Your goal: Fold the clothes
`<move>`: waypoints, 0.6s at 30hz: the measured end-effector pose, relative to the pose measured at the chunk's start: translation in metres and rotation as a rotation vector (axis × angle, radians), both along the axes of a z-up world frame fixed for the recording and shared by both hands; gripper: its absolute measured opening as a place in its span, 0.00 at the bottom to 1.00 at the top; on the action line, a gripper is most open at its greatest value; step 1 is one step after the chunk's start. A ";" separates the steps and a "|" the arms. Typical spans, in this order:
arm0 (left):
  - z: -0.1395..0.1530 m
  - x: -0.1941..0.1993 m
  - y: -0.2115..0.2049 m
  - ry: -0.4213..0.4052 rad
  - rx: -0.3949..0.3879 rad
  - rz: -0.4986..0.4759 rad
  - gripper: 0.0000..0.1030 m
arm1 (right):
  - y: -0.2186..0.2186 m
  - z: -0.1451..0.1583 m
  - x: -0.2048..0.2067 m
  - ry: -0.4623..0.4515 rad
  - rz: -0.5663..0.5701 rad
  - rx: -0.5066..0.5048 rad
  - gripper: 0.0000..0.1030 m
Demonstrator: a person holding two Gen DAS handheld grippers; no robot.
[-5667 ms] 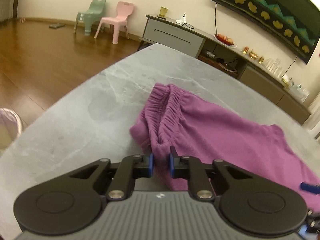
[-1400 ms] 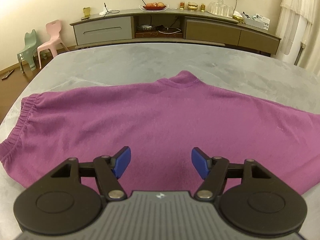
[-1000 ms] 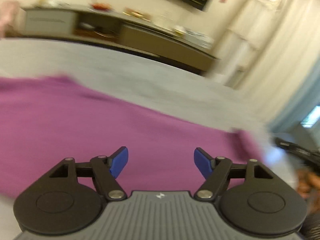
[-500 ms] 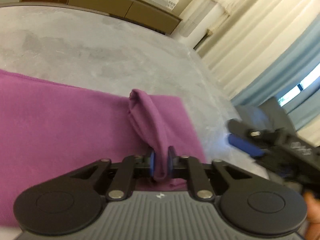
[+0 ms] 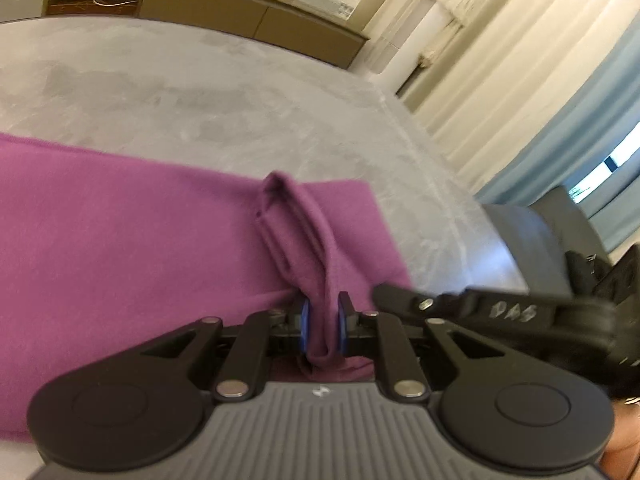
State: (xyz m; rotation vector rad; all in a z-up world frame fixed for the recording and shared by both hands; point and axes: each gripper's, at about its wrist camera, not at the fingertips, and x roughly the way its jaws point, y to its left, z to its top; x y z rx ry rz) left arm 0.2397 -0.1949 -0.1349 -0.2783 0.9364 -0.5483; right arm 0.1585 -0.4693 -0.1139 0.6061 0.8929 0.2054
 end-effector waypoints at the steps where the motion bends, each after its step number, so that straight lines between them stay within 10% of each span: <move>1: 0.001 -0.002 0.002 -0.008 0.002 0.002 0.17 | 0.003 0.002 -0.001 -0.003 0.002 -0.012 0.00; 7: 0.000 -0.012 0.010 -0.020 -0.006 -0.009 0.25 | 0.025 0.037 0.019 -0.196 0.075 -0.164 0.09; 11: 0.003 -0.010 0.010 -0.011 -0.007 -0.011 0.25 | 0.026 0.011 0.057 -0.054 0.107 -0.141 0.00; 18: 0.012 -0.013 0.019 -0.034 0.023 0.026 0.39 | 0.013 0.009 0.023 -0.049 0.085 -0.072 0.14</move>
